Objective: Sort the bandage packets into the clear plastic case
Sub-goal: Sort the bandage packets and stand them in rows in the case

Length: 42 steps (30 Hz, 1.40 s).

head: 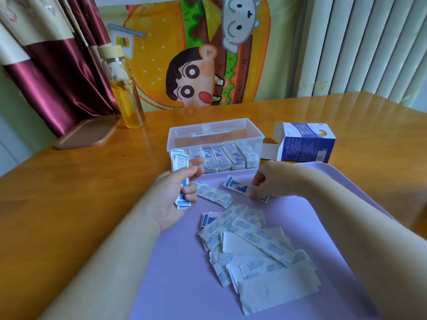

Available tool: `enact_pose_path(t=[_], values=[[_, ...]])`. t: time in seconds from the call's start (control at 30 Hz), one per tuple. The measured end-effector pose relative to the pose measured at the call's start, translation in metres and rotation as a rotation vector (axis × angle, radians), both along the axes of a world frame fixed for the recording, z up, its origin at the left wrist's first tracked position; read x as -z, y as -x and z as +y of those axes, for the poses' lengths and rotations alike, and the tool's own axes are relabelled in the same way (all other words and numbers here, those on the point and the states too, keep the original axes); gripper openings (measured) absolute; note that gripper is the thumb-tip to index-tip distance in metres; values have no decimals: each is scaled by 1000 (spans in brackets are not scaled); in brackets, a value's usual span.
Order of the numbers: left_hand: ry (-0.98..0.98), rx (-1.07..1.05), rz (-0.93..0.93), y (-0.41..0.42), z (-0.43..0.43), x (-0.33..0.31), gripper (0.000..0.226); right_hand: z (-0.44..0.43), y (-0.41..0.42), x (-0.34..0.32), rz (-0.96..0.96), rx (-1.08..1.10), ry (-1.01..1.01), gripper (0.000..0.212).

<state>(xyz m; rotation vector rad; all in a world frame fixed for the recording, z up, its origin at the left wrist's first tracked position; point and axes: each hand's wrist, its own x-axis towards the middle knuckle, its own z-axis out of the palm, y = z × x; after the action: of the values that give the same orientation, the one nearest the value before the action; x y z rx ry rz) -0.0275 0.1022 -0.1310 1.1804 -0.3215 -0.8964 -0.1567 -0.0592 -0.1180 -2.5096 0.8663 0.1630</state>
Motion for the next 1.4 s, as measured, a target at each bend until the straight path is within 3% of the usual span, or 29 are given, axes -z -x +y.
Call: enact_pose_path(t=[0.1, 0.17, 0.33, 0.43, 0.5, 0.6, 0.7, 0.83, 0.93, 1.0, 1.07, 1.17, 1.23, 1.4], values=[[-3, 13, 72, -1, 0, 1, 20, 2, 0, 0, 21, -5, 20, 27], [1, 18, 79, 0, 1, 0, 17, 0, 4, 0, -33, 8, 14, 24], [-8, 80, -5, 5, 2, -3, 56, 6, 5, -9, -439, 19, -357, 31], [-12, 117, -44, 10, 2, -4, 60, 32, -6, -8, -496, -110, -439, 30], [-9, 70, -30, 11, 0, -4, 52, 42, -12, -5, -515, -119, -426, 29], [38, -126, 28, 4, -2, -5, 19, 38, -13, -5, -637, -12, -377, 24], [91, -228, 136, -6, 0, -6, 13, 32, -11, -8, -773, 60, -316, 11], [9, 63, 213, -2, 2, -6, 27, 36, -8, -11, -696, -116, -219, 15], [-33, 344, 122, 4, 4, -2, 37, 42, -8, -11, -570, -215, -235, 21], [-46, 394, 51, 8, 5, 0, 43, 43, -9, -9, -557, -208, -222, 28], [-60, 395, -11, 11, 6, -2, 34, 44, -10, -8, -610, -165, -257, 26], [-43, 347, 9, 18, 5, -6, 15, 45, -13, -3, -685, -91, -298, 18], [-35, 327, 33, 18, 3, -6, 17, 44, -15, -2, -714, -77, -203, 13], [-24, 246, 165, 11, 1, -5, 24, 50, -11, 1, -637, -343, -89, 108]])
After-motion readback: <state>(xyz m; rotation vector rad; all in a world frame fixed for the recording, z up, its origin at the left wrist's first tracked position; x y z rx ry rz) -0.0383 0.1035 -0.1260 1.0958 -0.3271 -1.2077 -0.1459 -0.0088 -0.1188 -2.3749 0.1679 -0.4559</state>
